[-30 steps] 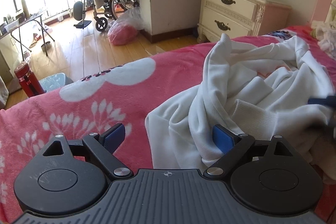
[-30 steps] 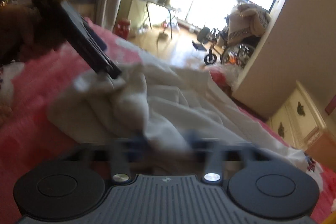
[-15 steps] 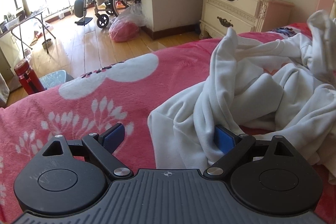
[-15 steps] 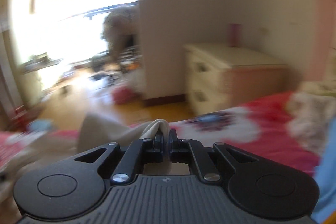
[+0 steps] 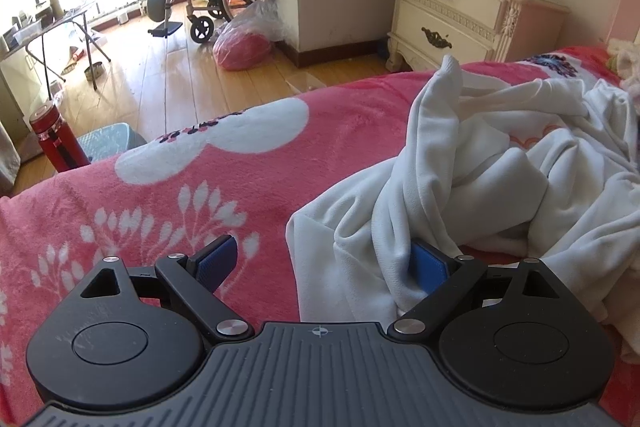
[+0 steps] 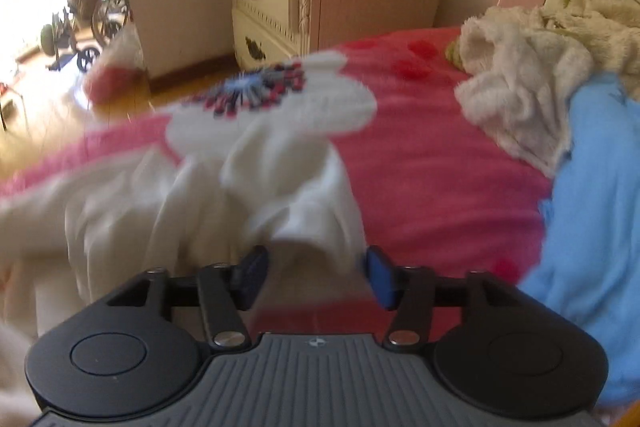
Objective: Fold clothes
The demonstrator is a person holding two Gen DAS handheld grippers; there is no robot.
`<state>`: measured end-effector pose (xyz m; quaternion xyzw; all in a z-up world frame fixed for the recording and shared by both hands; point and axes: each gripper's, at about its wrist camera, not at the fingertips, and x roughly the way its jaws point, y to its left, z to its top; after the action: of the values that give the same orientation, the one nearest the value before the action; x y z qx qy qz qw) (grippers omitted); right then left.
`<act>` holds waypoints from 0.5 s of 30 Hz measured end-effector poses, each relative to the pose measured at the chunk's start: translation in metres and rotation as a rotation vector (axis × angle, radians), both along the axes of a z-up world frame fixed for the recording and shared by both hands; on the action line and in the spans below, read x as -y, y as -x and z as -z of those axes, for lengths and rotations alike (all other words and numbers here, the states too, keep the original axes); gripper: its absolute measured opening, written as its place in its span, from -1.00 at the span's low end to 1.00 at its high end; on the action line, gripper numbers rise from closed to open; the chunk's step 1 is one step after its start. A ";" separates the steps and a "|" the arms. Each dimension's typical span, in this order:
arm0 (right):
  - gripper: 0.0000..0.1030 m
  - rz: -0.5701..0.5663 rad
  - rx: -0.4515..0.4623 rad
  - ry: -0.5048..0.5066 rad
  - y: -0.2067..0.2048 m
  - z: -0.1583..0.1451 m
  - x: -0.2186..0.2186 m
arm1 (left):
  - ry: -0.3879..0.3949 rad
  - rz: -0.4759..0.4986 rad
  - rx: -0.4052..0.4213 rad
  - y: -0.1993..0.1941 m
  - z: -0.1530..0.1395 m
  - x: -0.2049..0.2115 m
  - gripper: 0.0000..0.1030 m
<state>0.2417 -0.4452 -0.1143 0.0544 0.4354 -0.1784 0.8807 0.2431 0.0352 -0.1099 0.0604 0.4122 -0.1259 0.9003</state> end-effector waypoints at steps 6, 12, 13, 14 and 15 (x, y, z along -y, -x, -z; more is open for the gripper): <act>0.23 -0.155 0.242 0.016 0.061 -0.055 -0.047 | 0.037 -0.016 0.065 0.005 -0.026 -0.008 0.83; 0.57 -0.710 0.308 -0.051 0.107 -0.081 -0.145 | 0.057 0.138 0.158 0.022 -0.049 0.015 0.88; 0.56 -0.788 0.288 -0.038 0.112 -0.075 -0.163 | 0.063 0.191 0.155 0.028 -0.048 0.024 0.88; 0.52 -0.836 0.266 -0.017 0.116 -0.067 -0.179 | 0.069 0.244 0.151 0.033 -0.048 0.032 0.88; 0.46 -0.855 0.238 -0.008 0.117 -0.058 -0.191 | 0.075 0.297 0.149 0.039 -0.046 0.040 0.88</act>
<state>0.1249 -0.2539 -0.0564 -0.1070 0.3150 0.2111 0.9191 0.2039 -0.0049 -0.0634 0.0960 0.3259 -0.2679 0.9016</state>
